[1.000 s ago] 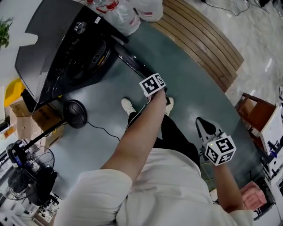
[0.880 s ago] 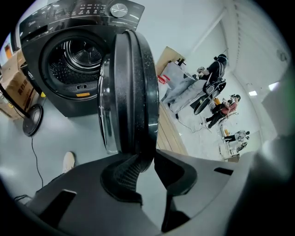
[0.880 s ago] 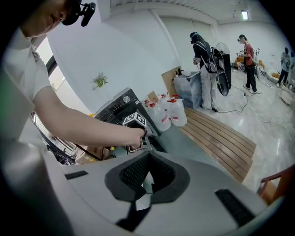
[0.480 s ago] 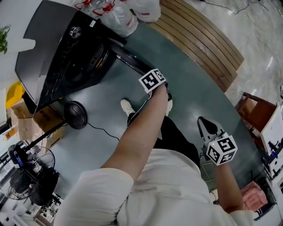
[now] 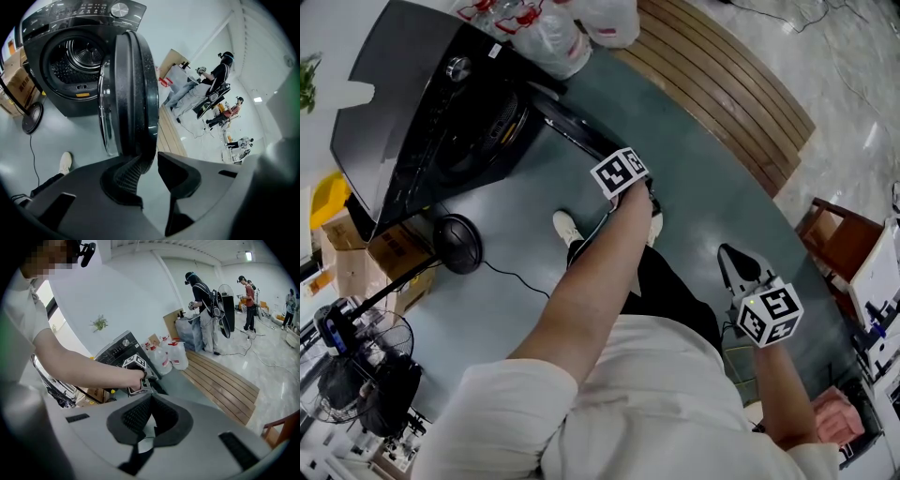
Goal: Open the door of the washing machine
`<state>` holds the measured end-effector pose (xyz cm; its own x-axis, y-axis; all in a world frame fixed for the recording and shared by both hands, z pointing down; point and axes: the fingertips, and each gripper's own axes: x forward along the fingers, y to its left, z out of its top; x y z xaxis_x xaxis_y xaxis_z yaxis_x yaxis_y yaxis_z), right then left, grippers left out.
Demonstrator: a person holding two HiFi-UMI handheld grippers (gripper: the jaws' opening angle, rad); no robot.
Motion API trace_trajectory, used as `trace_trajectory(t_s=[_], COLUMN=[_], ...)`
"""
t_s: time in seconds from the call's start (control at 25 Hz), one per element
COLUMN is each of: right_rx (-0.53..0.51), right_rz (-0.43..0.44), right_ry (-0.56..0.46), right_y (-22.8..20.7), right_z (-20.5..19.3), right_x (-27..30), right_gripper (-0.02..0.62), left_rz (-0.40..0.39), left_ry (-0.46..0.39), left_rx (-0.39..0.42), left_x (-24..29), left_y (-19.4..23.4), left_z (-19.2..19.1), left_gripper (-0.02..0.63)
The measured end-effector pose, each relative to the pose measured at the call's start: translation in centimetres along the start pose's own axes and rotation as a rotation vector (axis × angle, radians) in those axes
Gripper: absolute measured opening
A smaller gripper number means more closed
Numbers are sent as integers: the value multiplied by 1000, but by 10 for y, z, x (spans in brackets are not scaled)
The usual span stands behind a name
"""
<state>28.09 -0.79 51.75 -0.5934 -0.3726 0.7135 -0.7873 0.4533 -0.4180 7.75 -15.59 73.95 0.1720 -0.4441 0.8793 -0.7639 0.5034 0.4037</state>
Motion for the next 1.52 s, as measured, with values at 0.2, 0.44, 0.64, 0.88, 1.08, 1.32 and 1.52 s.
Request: trace_trajectory(t_s=[0.2, 0.44, 0.64, 0.88, 1.08, 1.32, 1.52], right_rx=[-15, -39, -71, -106, -137, -128, -166], right_rz=[10, 35, 70, 112, 154, 127, 149], right_ry=[-1, -5, -23, -72, -101, -138, -125], right_y=[5, 19, 39, 64, 88, 90, 129], right_z=[6, 17, 37, 71, 92, 107, 97], right_x=[5, 17, 31, 44, 63, 74, 83], right_gripper=[9, 9, 9, 9, 8, 8, 8], left_rz=[-43, -152, -294, -534, -682, -724, -767], left_ry=[11, 50, 45, 55, 20, 30, -6], left_rx=[14, 114, 266, 424, 599, 686, 764], left_x=[-11, -45, -95, -172, -234, -278, -308], left_y=[-10, -21, -28, -58, -60, -42, -43], left_z=[-9, -26, -19, -16, -5, -12, -2], left_gripper=[133, 132, 64, 17, 15, 15, 15])
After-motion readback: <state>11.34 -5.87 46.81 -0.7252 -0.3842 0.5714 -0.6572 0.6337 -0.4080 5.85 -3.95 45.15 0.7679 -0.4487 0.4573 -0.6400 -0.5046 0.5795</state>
